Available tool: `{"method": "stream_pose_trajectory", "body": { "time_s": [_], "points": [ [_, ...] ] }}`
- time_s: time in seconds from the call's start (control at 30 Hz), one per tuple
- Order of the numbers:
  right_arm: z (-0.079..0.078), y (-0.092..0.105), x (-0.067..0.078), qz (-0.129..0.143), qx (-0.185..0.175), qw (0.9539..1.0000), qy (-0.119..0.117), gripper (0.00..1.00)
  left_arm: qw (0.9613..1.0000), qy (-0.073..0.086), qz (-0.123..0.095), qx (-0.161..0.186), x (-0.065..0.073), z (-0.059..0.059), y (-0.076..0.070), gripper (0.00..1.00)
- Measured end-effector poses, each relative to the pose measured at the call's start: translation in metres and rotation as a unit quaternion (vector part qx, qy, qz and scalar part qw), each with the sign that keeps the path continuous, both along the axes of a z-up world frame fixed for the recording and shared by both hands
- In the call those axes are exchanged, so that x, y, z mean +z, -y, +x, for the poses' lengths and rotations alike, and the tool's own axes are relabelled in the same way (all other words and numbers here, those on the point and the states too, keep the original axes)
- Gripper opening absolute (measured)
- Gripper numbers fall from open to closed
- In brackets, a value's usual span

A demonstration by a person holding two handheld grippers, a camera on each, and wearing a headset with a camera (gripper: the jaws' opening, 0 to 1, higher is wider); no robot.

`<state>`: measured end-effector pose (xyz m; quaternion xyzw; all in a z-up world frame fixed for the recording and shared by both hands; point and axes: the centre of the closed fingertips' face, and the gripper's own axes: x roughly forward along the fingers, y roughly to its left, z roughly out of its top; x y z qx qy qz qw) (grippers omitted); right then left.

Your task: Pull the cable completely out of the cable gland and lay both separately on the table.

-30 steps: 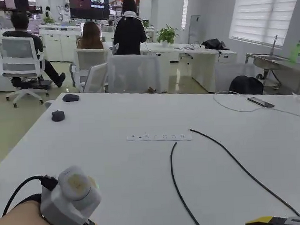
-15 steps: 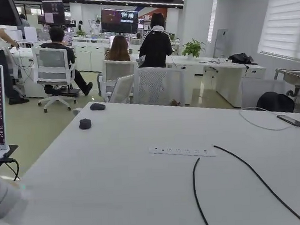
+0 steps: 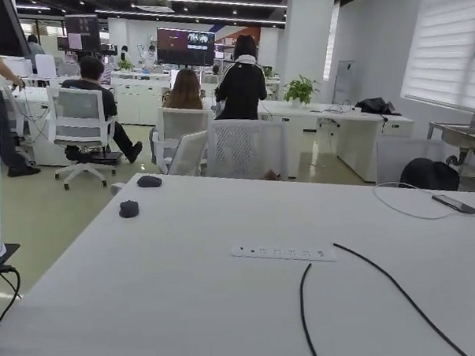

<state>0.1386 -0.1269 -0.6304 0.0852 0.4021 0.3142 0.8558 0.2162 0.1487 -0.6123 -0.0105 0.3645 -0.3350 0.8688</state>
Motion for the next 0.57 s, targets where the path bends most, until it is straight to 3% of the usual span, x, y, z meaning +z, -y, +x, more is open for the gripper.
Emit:
{"method": "stream_pose_trajectory", "body": {
  "time_s": [0.4, 0.57],
  "points": [
    [-0.001, -0.003, 0.002, -0.004, 0.005, 1.0, -0.003, 0.35, 1.0, -0.002, 0.002, -0.009, -0.001, -0.002, 0.004, 0.5],
    [-0.004, -0.01, -0.001, -0.02, 0.029, 0.9994, 0.0, 0.4, 0.9998, -0.01, -0.005, -0.016, -0.008, -0.006, 0.013, 0.5]
  ]
}}
